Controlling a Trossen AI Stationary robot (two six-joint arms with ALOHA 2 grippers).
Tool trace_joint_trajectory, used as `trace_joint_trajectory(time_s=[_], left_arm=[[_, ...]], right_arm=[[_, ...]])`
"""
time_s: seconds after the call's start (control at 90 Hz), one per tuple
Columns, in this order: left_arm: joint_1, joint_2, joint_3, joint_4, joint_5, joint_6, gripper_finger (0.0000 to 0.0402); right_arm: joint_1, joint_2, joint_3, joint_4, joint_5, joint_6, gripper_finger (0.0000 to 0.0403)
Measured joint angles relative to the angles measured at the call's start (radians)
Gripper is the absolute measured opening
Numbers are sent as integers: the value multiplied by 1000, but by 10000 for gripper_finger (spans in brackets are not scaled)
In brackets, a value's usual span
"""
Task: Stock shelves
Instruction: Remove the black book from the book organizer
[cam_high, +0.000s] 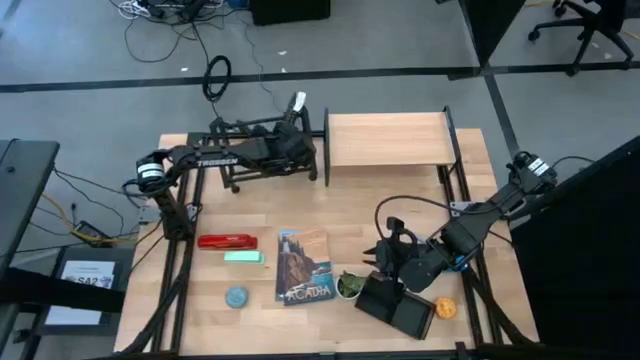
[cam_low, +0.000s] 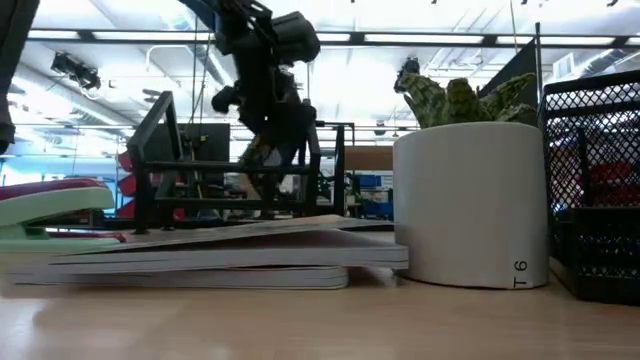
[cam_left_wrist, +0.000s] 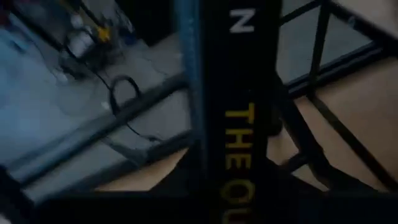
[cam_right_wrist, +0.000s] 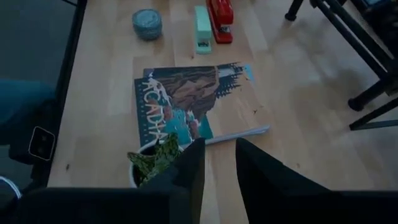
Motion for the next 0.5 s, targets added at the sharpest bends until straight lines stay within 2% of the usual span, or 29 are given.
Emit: trace_joint_trajectory(time_s=[0.156, 0.289, 0.411, 0.5], left_arm=[[-53, -36, 145, -137, -107, 58, 30], [-116, -76, 289, -284, -117, 100, 30], [-203, -125, 407, -470, -93, 39, 30], [-282, -178, 438, -555, -11, -53, 30]], right_arm=[[0, 0, 0, 0, 0, -1, 61], [0, 0, 0, 0, 0, -1, 61], [1, 0, 0, 0, 1, -1, 61], [2, 0, 0, 0, 1, -1, 61]])
